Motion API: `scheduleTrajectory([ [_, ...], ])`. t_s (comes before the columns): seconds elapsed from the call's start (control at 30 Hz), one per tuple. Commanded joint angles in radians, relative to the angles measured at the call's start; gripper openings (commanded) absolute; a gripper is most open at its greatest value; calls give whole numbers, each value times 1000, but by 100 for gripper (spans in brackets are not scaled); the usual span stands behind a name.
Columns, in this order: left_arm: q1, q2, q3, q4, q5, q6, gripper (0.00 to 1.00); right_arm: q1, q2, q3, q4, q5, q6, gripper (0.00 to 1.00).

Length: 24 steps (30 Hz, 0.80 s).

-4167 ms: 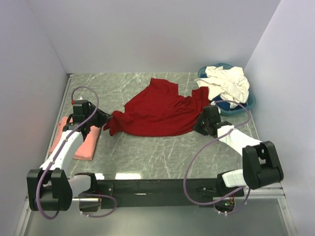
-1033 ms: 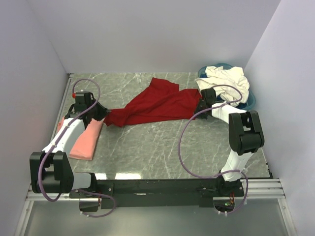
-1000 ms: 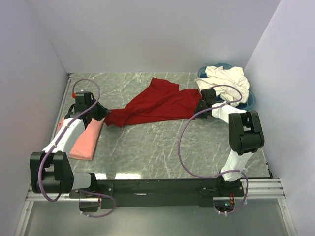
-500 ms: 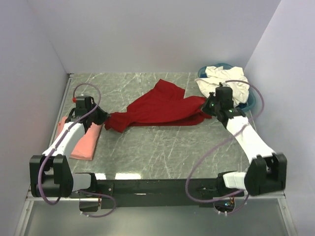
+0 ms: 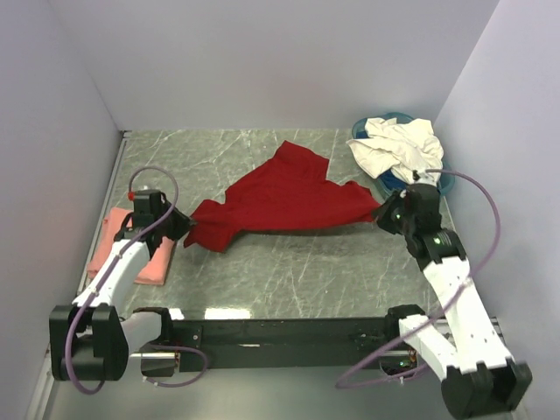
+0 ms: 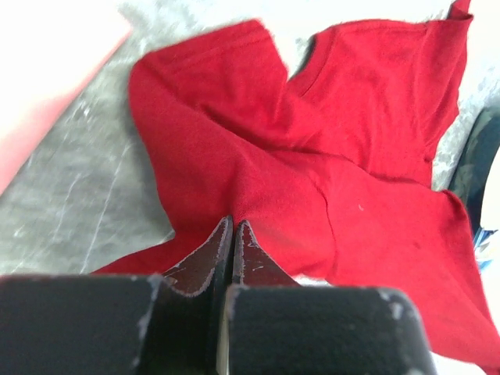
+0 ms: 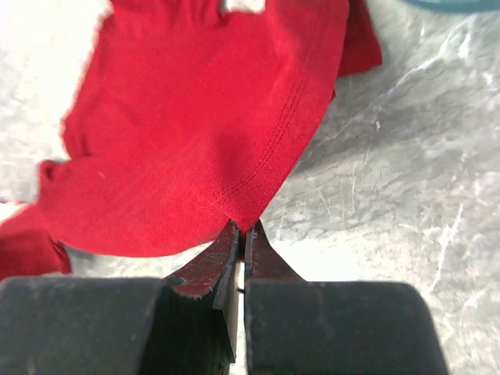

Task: Fold and stack the t-shirts
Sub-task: Flatten the tshirt out

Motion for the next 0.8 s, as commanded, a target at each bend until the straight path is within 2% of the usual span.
scheduleTrajectory([
  [0.0,5,-56,-51,3,-4,-18,1,-8,-126,54,-86,50,14,0],
  [0.13,3,-100,-112,-12,-5,-30,2,-8,-206,79,-138,71,32,0],
  [0.43,-26,-152,-171,-81,-107,-88,40,-10,-289,99,-246,64,32,0],
  [0.53,-31,-148,-163,-99,-157,-99,42,-10,-291,103,-257,54,26,0],
  [0.77,-75,-54,-159,-40,-157,-102,41,-8,-272,74,-215,16,20,0],
])
